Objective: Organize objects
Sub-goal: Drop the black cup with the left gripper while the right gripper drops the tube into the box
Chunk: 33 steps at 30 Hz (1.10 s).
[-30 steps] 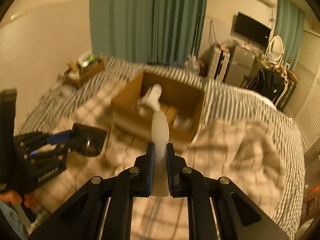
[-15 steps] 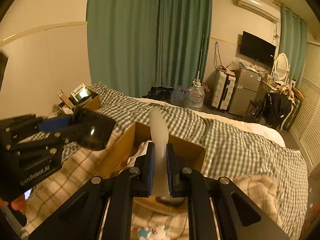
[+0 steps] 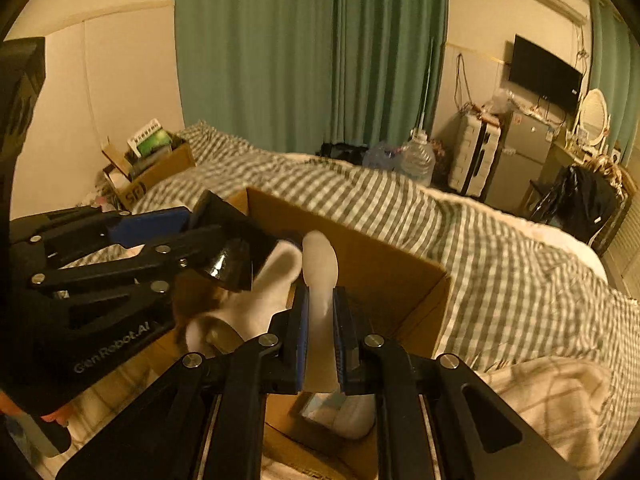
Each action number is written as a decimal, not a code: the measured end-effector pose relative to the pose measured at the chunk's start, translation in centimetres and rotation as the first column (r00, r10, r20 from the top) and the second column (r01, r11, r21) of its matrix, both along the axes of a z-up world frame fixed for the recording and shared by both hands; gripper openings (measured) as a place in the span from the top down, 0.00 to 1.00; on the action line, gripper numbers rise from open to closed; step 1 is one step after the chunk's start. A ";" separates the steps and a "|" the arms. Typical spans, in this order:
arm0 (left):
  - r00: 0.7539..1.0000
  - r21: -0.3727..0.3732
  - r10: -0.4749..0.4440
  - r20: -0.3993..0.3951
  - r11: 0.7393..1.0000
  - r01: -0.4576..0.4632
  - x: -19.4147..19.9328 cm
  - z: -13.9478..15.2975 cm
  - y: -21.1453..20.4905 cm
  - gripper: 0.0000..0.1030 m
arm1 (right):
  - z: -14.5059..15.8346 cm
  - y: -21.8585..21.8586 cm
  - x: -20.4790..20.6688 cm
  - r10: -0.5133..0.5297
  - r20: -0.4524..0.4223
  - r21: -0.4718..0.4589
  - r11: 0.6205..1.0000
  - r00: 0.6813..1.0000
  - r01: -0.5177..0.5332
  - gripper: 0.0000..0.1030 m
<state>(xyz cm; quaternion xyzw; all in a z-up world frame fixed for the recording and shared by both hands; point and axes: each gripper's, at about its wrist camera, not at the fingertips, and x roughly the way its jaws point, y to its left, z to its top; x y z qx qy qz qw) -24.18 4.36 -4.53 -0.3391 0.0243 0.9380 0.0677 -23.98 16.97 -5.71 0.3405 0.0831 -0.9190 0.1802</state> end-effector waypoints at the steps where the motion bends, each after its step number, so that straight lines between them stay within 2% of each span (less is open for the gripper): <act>1: 1.000 0.009 -0.003 0.006 1.000 0.003 -0.1 -0.4 0.0 0.72 | -0.4 0.1 -0.1 0.000 0.009 0.000 1.000 1.000 0.000 0.87; 4: 1.000 0.031 -0.017 0.026 0.999 0.016 -0.3 -0.8 -0.2 0.72 | -0.8 0.9 -0.5 -0.014 0.025 -0.016 1.000 1.000 0.015 0.82; 7: 0.999 0.022 -0.029 0.026 0.999 0.028 0.1 -0.2 -0.2 0.69 | 0.2 1.7 -0.2 -0.047 0.002 -0.031 0.998 0.999 0.047 0.72; 8: 0.999 0.015 -0.034 0.024 0.999 0.034 0.4 0.1 -0.2 0.62 | 0.9 2.0 0.0 -0.061 -0.009 -0.038 0.997 0.998 0.060 0.60; 9: 0.999 0.005 -0.033 0.021 0.999 0.033 0.8 0.6 -0.3 0.44 | 1.5 2.4 0.4 -0.074 -0.017 -0.045 0.996 0.997 0.073 0.47; 11: 1.000 -0.006 -0.021 0.007 1.000 0.021 1.7 1.4 -0.6 0.26 | 3.2 3.0 1.5 -0.112 -0.048 -0.058 0.992 0.992 0.110 0.41; 13: 1.000 -0.013 -0.016 -0.001 1.000 0.016 2.9 2.5 -1.1 0.25 | 4.8 3.6 2.7 -0.139 -0.065 -0.068 0.989 0.988 0.134 0.38; 14: 1.000 -0.018 -0.012 0.002 1.000 0.012 3.4 2.9 -1.2 0.22 | 5.7 3.9 3.3 -0.148 -0.069 -0.068 0.987 0.987 0.143 0.31; 15: 1.000 -0.024 -0.005 0.002 1.000 0.005 4.1 3.4 -1.5 0.16 | 6.4 4.1 4.0 -0.158 -0.075 -0.064 0.986 0.985 0.153 0.24; 18: 1.000 -0.031 0.019 -0.025 0.999 -0.020 6.2 4.8 -2.3 0.03 | 8.8 4.6 6.7 -0.206 -0.119 -0.036 0.979 0.971 0.203 0.12; 24: 0.998 -0.027 0.037 -0.046 0.999 -0.039 11.0 6.8 -3.9 0.00 | 11.7 5.9 11.7 -0.281 -0.152 -0.052 0.960 0.948 0.277 0.00; 26: 0.998 -0.021 0.043 -0.048 0.999 -0.044 12.4 6.8 -4.4 0.00 | 11.9 6.3 13.1 -0.305 -0.152 -0.063 0.952 0.940 0.299 0.00; 29: 0.997 -0.008 0.054 -0.046 0.998 -0.055 14.1 6.1 -5.0 0.00 | 11.3 6.6 15.0 -0.327 -0.135 -0.060 0.945 0.935 0.322 0.00; 33: 0.996 0.018 0.085 -0.010 0.996 -0.084 15.4 3.6 -5.5 0.00 | 8.6 6.2 16.6 -0.355 -0.116 -0.028 0.935 0.928 0.354 0.00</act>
